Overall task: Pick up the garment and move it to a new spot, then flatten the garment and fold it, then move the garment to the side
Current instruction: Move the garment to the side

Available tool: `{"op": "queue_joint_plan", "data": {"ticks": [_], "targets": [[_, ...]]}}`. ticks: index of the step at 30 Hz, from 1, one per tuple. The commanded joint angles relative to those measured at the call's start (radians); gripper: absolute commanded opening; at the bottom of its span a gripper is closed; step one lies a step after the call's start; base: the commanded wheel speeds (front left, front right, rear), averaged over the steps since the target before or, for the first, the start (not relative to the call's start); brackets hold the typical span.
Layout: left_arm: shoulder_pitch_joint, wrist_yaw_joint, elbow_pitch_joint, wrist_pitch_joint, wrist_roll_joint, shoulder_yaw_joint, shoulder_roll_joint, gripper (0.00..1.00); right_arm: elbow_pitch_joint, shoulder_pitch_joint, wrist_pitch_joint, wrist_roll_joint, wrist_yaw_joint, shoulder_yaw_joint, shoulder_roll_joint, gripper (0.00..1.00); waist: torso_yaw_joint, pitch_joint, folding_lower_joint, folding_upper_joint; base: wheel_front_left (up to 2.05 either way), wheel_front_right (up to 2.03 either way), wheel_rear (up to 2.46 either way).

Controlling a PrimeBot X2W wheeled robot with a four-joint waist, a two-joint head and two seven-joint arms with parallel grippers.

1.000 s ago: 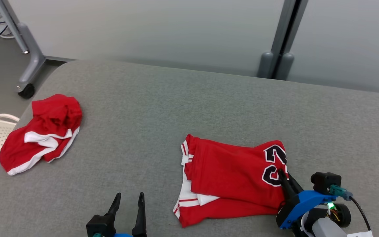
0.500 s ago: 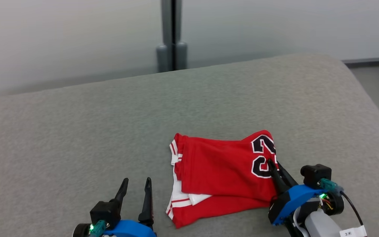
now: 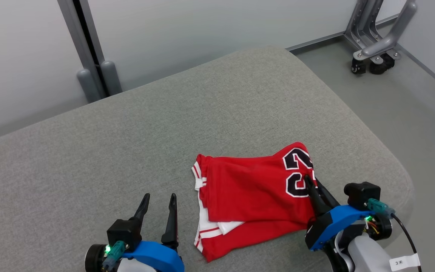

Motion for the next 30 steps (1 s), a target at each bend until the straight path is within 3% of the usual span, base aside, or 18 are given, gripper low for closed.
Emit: {"op": "queue_joint_plan", "data": {"ticks": [1, 10, 17, 25, 30], "targets": [[-0.010, -0.002, 0.007, -0.002, 0.007, -0.004, 0.001, 1.00, -0.002, -0.021, 0.000, -0.007, 0.000, -0.009, -0.004, 0.00, -0.001, 0.004, 0.0000, -0.0001, 0.00, 0.00, 0.00], [-0.052, -0.012, 0.037, -0.003, 0.045, -0.028, 0.001, 1.00, -0.006, -0.120, 0.000, -0.076, 0.000, -0.097, -0.031, 0.00, 0.087, 0.084, 0.0000, -0.0001, 0.00, 0.00, 0.00], [-0.096, -0.017, 0.054, -0.003, 0.084, -0.038, 0.001, 1.00, 0.062, -0.279, 0.000, -0.167, 0.000, -0.191, -0.135, 0.00, 0.207, 0.167, 0.0000, -0.0001, 0.00, 0.00, 0.00], [-0.128, -0.009, 0.037, -0.003, 0.108, -0.036, 0.001, 1.00, 0.207, -0.397, 0.000, -0.338, 0.000, -0.463, -0.298, 0.00, 0.301, 0.234, 0.0000, -0.0001, 0.00, 0.00, 0.00], [-0.134, -0.004, 0.033, -0.002, 0.107, -0.037, 0.002, 1.00, 0.250, -0.397, 0.000, -0.463, 0.000, -0.632, -0.352, 0.00, 0.334, 0.253, 0.0000, -0.0001, 0.00, 0.00, 0.00]]}}
